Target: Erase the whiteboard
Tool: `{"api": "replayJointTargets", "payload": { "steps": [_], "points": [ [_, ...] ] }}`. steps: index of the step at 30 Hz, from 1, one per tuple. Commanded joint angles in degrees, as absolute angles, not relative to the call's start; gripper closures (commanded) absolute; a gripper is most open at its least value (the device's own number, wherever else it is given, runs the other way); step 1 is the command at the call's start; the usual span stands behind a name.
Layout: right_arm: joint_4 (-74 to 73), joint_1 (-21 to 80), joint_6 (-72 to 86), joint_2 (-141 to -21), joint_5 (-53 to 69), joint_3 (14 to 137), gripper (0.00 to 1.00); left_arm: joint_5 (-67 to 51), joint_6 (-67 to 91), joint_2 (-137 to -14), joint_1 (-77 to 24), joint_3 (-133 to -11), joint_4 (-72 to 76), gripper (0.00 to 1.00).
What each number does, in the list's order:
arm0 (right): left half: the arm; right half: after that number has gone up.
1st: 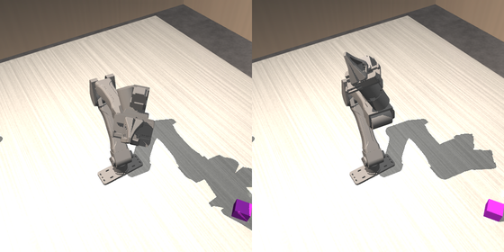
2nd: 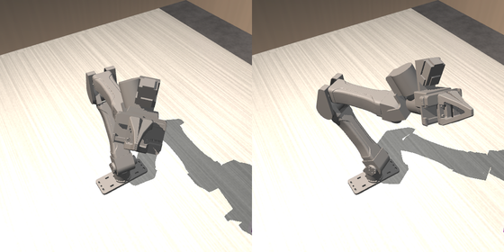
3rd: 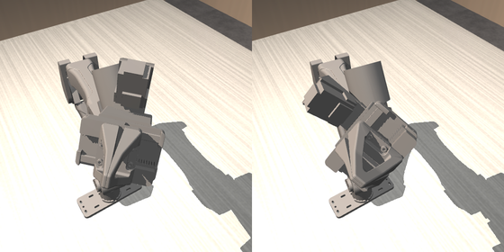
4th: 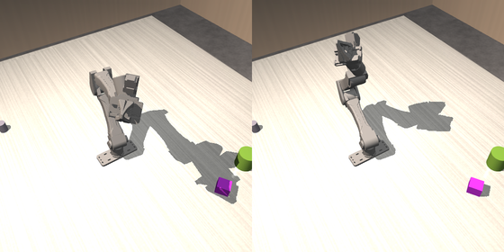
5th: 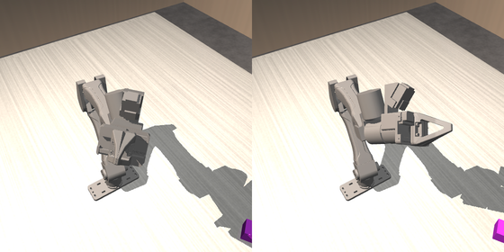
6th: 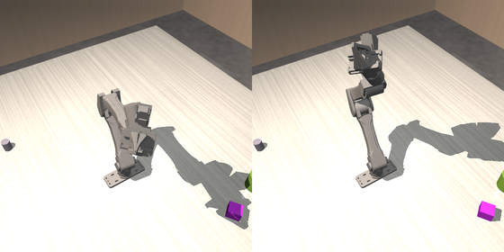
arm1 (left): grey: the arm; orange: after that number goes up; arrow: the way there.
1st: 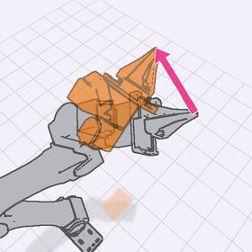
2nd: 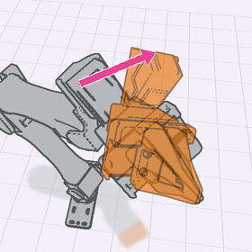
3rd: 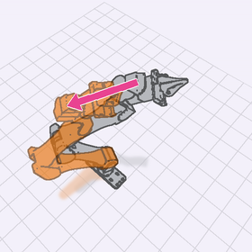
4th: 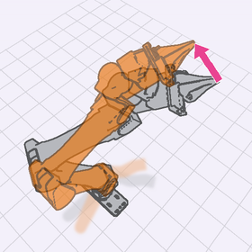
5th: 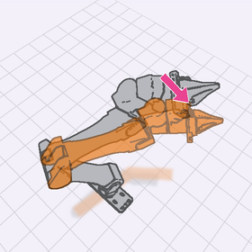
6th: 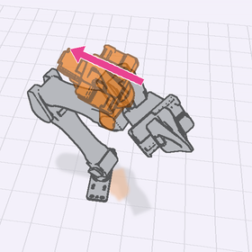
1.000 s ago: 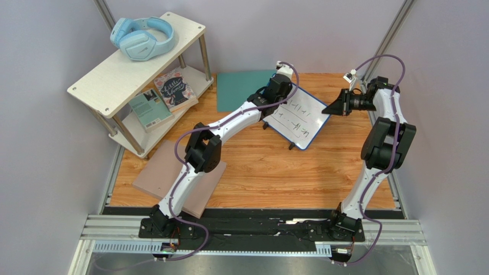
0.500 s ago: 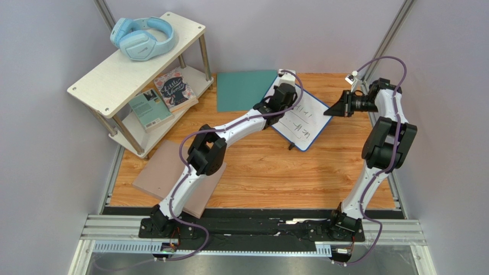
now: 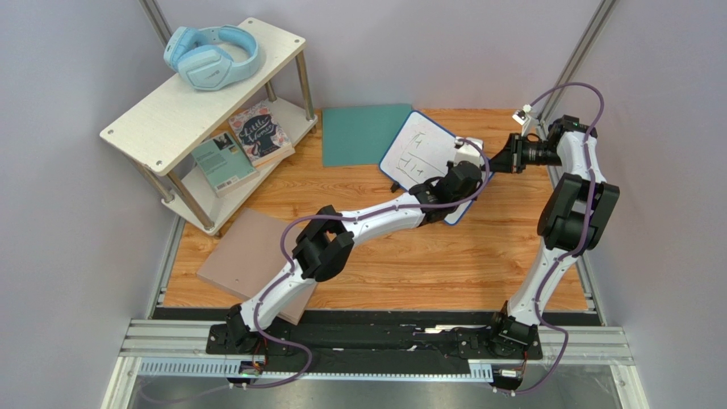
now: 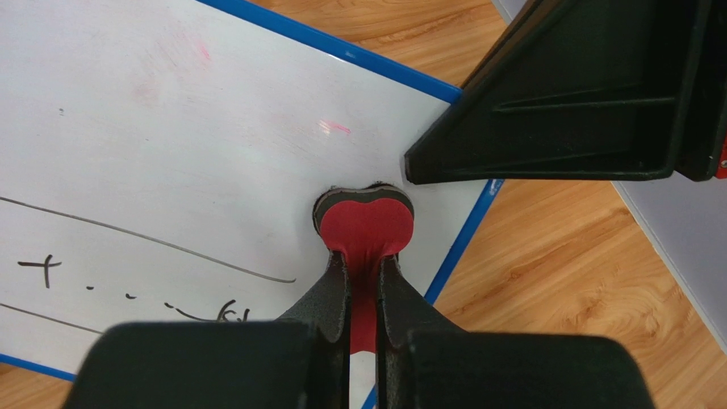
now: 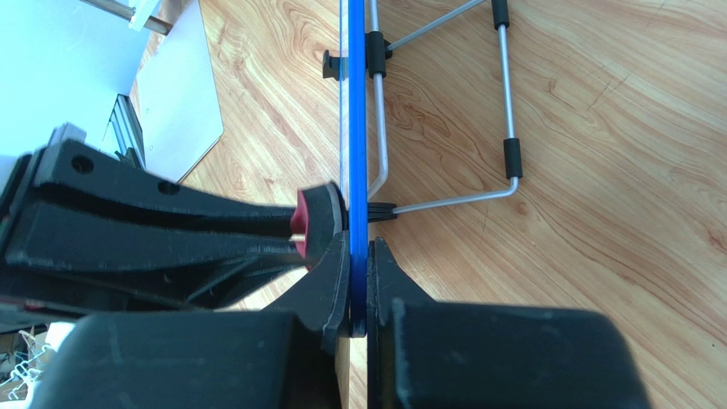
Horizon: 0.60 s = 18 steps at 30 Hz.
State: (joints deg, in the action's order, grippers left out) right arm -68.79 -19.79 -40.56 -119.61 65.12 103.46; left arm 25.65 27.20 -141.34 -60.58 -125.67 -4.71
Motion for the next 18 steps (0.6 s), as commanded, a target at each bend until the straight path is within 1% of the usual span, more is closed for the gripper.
{"api": "replayJointTargets", "payload": {
  "steps": [1, 5, 12, 16, 18],
  "points": [
    [-69.79, -18.11, -46.67, -120.50, 58.27, 103.89, 1.00, 28.04, 28.21, -141.86, -56.26, -127.71, -6.76, 1.00],
    [-70.14, -18.11, -47.37, -120.41, 57.92, 103.54, 1.00, 29.17, 27.86, -139.66, -51.69, -124.72, -6.68, 1.00],
    [-70.58, -18.19, -48.16, -120.50, 58.10, 103.45, 1.00, 30.06, 26.98, -139.92, -46.32, -123.92, -7.56, 1.00],
    [-70.66, -18.19, -48.51, -120.76, 57.83, 103.53, 1.00, 28.83, 28.47, -143.69, -43.95, -129.98, -11.07, 1.00],
    [-71.28, -18.19, -48.87, -120.76, 57.66, 103.62, 1.00, 27.87, 29.88, -144.40, -43.33, -131.04, -11.51, 1.00]
  ]
}}
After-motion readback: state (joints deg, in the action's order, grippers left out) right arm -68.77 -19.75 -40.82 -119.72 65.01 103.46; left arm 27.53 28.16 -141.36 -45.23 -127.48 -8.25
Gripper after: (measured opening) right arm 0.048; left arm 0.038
